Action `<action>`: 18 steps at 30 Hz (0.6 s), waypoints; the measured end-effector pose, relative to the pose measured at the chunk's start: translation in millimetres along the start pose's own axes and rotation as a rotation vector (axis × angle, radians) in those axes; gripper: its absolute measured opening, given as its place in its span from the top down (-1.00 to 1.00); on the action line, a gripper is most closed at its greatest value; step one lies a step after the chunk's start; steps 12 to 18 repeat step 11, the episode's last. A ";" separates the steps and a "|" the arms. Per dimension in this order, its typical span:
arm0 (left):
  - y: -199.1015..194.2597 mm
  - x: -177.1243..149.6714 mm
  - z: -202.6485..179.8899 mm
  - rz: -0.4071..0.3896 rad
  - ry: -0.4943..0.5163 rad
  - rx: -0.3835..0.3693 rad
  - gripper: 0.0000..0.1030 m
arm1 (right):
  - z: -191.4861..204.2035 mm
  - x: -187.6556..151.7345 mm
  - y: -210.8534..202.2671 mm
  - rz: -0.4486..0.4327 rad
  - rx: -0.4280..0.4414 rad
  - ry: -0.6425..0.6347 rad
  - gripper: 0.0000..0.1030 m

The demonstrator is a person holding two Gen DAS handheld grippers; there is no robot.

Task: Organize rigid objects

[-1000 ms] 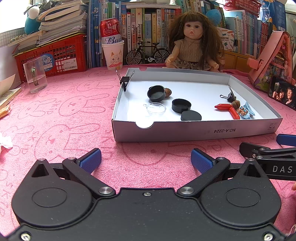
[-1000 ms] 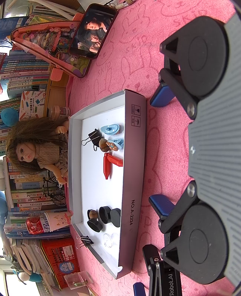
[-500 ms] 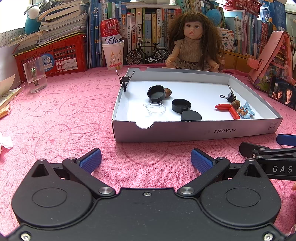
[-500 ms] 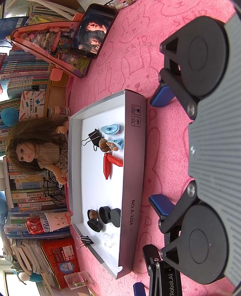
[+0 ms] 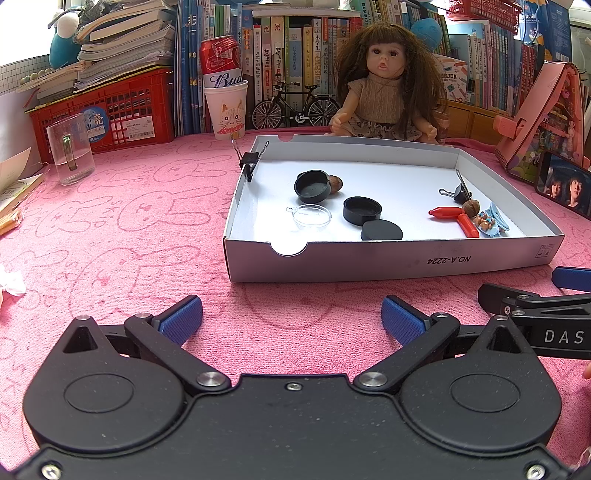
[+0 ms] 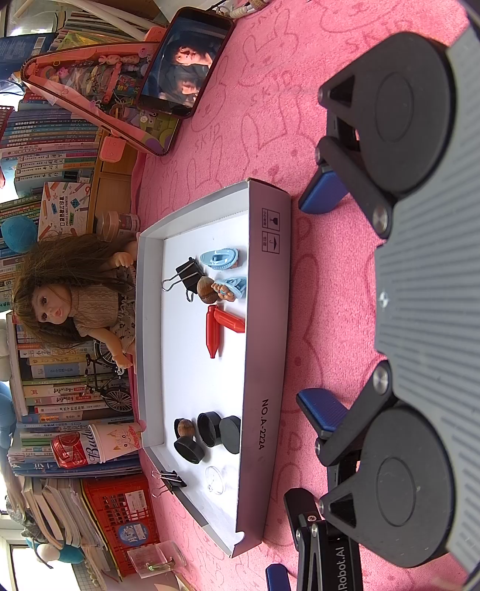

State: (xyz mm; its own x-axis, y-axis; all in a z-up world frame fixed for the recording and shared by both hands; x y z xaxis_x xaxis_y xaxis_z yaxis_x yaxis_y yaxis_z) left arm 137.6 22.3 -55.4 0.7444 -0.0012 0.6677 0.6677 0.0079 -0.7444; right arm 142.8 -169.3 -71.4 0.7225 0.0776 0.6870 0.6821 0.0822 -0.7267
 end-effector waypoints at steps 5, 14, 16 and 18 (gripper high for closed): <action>0.1 0.0 0.0 0.000 0.000 0.000 -1.00 | -0.7 0.0 0.1 0.000 0.000 0.000 -1.00; 0.1 0.0 -0.1 0.000 0.000 0.000 -1.00 | -0.1 -0.1 0.1 0.000 0.000 0.000 -1.00; 0.1 0.0 -0.1 0.000 0.000 0.000 -1.00 | -0.1 -0.1 0.1 0.000 0.000 0.000 -1.00; 0.1 0.0 -0.1 0.000 0.000 0.000 -1.00 | -0.1 -0.1 0.1 0.000 0.000 0.000 -1.00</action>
Point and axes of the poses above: each gripper's, at about its wrist camera, not at the fingertips, and y roughly the way its jaws point, z to its left, x to its top, the point moved 6 cm from there along y, roughly the way its jaws point, and after that the axes turned 10 degrees about z, right-handed, at the moved point
